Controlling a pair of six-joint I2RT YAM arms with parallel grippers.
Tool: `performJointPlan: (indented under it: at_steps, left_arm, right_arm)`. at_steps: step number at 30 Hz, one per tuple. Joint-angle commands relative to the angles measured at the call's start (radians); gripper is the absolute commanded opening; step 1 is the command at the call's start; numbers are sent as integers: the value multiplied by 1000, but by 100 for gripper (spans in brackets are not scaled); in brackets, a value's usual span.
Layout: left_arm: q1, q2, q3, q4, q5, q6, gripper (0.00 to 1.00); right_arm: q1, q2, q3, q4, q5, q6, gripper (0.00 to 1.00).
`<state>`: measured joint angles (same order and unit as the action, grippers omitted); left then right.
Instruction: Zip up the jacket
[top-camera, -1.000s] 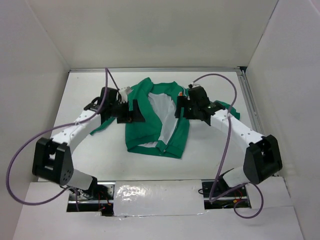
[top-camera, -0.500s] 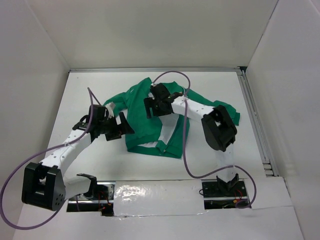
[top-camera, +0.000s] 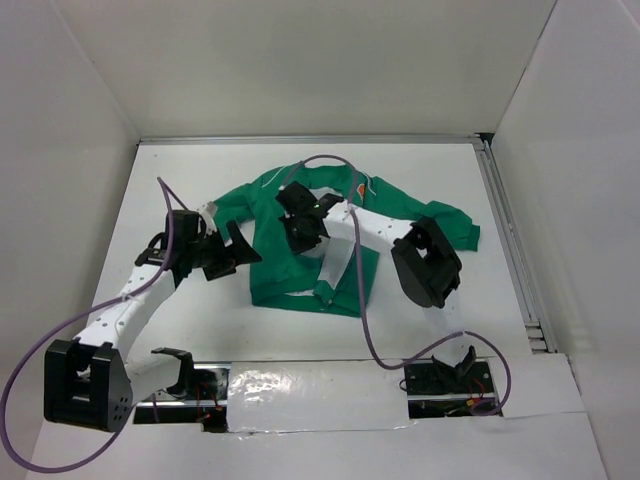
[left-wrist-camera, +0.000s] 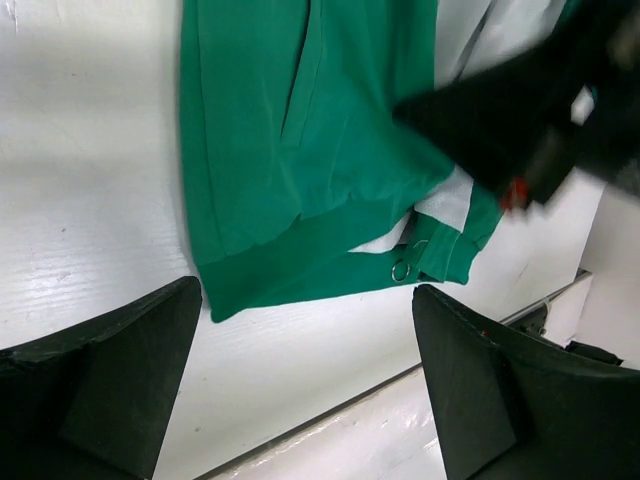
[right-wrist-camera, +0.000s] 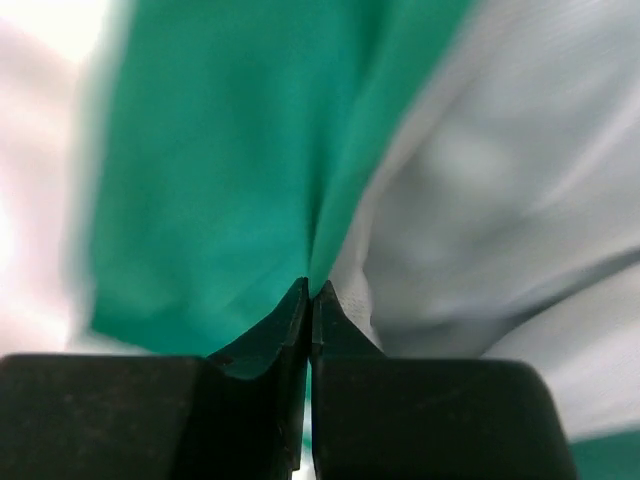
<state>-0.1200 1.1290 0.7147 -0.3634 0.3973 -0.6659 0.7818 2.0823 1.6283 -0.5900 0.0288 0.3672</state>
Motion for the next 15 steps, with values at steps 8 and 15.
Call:
performJointPlan:
  at_steps: [8, 15]
  left_arm:
    - [8, -124, -21, 4, 9, -90, 99]
    - [-17, -175, -55, 11, 22, -107, 99]
  right_arm:
    - [132, -254, -96, -77, -410, 295, 3]
    - [122, -310, -292, -11, -393, 381, 26]
